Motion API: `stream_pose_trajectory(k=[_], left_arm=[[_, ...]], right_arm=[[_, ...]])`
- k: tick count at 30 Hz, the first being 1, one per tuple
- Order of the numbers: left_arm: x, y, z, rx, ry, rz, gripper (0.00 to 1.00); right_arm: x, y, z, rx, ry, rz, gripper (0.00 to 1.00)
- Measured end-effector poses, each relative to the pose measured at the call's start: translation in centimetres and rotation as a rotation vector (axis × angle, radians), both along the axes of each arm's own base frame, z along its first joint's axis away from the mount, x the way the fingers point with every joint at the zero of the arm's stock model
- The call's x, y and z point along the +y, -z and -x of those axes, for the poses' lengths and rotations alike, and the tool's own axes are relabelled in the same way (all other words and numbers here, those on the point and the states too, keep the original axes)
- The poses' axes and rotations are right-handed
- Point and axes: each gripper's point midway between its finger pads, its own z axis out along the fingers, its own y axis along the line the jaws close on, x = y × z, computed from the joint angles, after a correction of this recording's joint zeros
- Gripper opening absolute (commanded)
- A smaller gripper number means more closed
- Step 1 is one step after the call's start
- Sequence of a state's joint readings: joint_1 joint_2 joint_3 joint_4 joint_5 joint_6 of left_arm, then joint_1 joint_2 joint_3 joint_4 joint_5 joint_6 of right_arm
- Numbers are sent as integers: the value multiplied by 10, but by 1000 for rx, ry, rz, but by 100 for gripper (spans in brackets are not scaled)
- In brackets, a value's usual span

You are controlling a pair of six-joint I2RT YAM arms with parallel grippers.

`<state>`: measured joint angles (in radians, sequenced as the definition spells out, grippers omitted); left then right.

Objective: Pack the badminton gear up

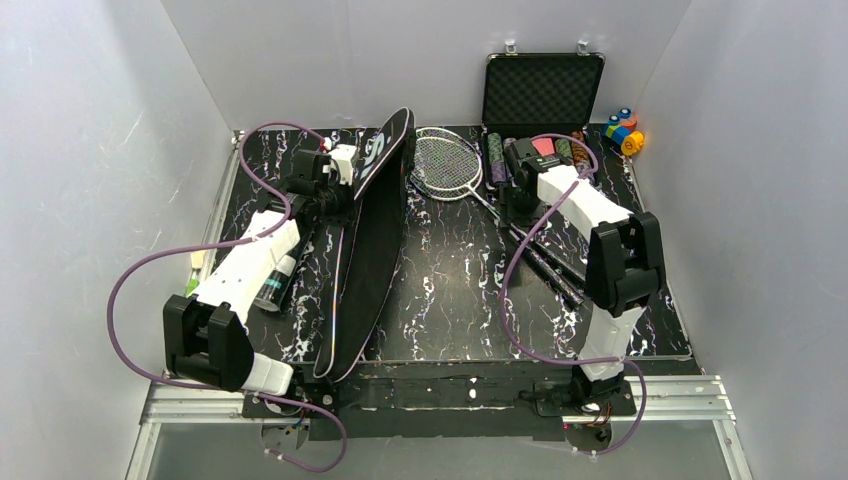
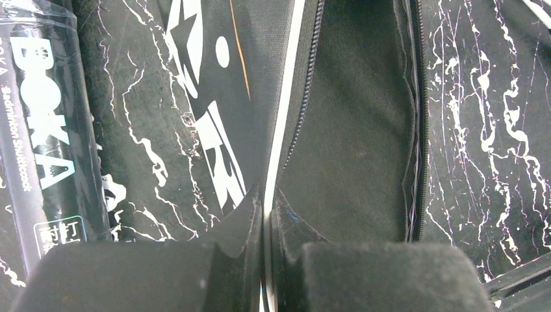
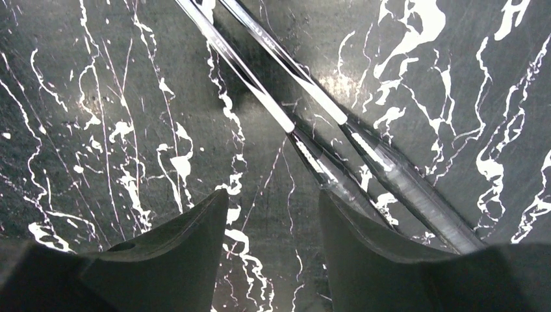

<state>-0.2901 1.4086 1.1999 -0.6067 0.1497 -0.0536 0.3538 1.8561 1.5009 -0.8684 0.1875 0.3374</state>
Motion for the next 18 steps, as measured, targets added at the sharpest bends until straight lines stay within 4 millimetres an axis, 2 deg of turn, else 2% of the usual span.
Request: stream_pose_trajectory(k=[11, 18], left_arm=[[4, -3, -1, -7, -8, 6, 0], [6, -6, -1, -13, -13, 12, 0]], right_arm=[[5, 40, -10, 52, -1, 12, 59], [8, 44, -15, 42, -3, 3, 54]])
